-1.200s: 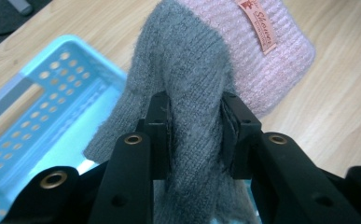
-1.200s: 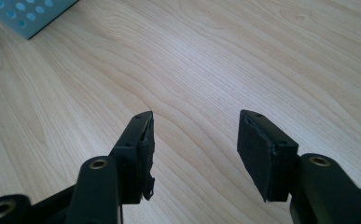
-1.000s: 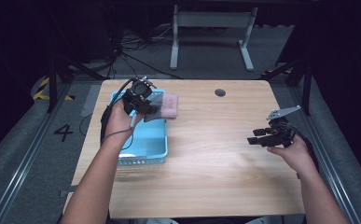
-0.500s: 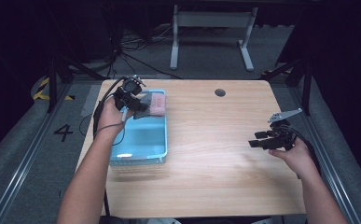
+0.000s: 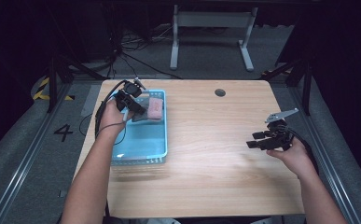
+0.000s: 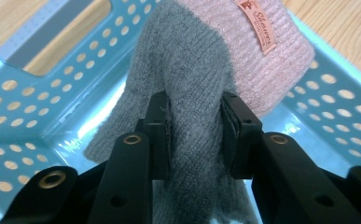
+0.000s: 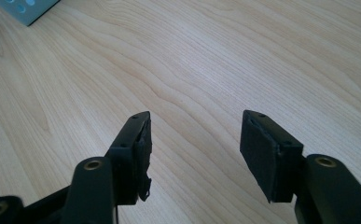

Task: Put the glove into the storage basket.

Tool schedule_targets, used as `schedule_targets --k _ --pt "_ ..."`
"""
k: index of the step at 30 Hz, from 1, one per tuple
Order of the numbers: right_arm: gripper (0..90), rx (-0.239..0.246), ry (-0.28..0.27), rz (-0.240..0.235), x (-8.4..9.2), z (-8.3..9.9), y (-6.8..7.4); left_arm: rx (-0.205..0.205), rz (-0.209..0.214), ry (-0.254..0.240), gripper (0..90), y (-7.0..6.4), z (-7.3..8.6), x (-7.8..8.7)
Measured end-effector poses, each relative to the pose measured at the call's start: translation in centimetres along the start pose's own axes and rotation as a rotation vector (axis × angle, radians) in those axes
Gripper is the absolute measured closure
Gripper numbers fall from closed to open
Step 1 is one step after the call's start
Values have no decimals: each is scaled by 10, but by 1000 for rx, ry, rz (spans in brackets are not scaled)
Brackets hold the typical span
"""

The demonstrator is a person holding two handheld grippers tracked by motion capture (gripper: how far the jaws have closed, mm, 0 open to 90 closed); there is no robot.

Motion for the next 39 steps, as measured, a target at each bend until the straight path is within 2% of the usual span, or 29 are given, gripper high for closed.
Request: schedule_targets --k 3,10,16,24,32,39 --pt "440 1 -1 -2 0 0 0 0 5 6 675 0 1 -5" --pt "436 2 0 -4 0 0 1 -17 -3 58 672 2 3 -22" --pt "432 1 2 -1 0 2 1 4 8 83 667 5 5 -33" --pt "423 -2 -1 5 2 3 0 11 30 134 643 10 13 -47" --pt "420 1 1 5 2 3 0 4 30 164 625 10 16 -54" --pt "419 2 -1 5 2 3 0 37 42 187 556 12 20 -57"
Point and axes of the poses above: each handheld gripper's, and its own axes: x roughly backward along the jaws, z roughly out of its underside, y roughly to its left, the point moved 3 cm from there along -x, roughly forward along the jaws, and after that the axes turned 15 degrees about -y, right-handed, at the moved point
